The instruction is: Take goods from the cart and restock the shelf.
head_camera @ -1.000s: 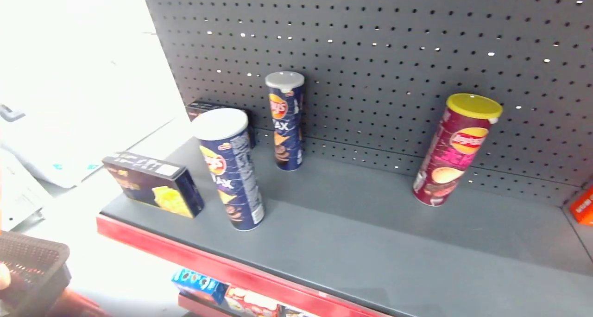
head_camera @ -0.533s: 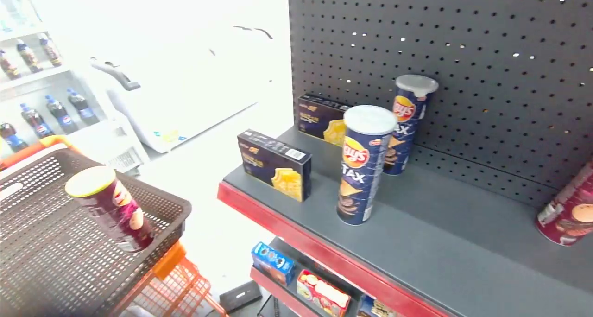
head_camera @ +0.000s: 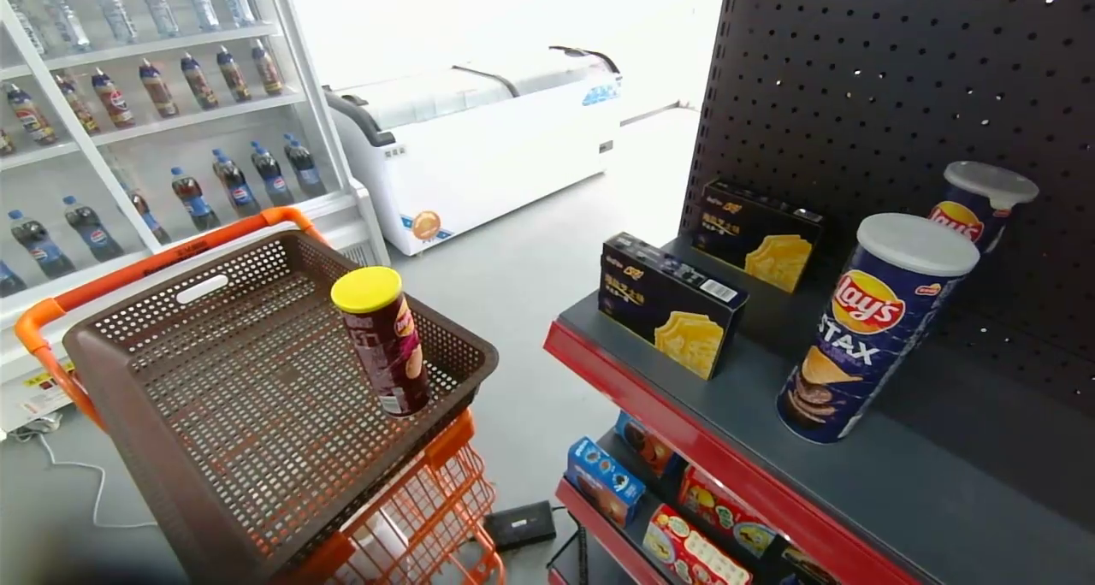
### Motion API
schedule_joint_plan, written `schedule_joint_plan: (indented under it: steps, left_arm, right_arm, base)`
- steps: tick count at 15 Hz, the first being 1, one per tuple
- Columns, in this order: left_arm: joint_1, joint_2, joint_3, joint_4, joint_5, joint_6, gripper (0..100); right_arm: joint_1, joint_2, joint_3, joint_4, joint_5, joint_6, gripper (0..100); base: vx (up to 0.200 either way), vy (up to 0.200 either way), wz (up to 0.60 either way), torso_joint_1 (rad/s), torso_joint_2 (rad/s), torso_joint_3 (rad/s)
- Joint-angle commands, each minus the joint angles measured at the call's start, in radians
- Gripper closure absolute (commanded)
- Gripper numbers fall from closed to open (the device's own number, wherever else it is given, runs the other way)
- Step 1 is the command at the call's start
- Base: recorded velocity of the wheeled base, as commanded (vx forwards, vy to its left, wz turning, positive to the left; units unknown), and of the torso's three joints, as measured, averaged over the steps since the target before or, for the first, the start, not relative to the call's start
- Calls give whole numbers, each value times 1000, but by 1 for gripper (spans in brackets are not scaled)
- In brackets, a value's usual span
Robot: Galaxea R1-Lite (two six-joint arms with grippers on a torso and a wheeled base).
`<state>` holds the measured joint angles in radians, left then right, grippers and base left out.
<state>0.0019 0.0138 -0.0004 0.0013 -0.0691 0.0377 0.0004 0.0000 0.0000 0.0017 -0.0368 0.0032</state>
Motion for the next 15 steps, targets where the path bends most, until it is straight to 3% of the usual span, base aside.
schedule_joint_plan:
  steps: [1, 5, 6, 9, 12, 15]
  left_arm:
    - [0, 0, 0, 0, 0, -1, 0]
    - [0, 0, -16, -26, -3, 2, 0]
    - [-3, 8, -87, -12, -6, 1, 0]
    - [-43, 327, -354, 105, -15, 8, 0]
    - [-39, 499, -424, 77, -3, 50, 0]
    - [-39, 607, -438, 77, 63, 44, 0]
  right_arm:
    - [0, 0, 0, 0, 0, 0, 0]
    - [0, 0, 0, 0, 0, 0, 0]
    - [0, 0, 0, 0, 0, 0, 0]
    - [0, 0, 0, 0, 0, 0, 0]
    - [0, 0, 0, 0, 0, 0, 0]
    - [0, 0, 0, 0, 0, 0, 0]
  base:
    - [0, 0, 0, 0, 0, 0]
    - [0, 0, 0, 0, 0, 0]
    - [0, 0, 0, 0, 0, 0]
    - [0, 0, 0, 0, 0, 0]
    - [0, 0, 0, 0, 0, 0]
    - [0, 0, 0, 0, 0, 0]
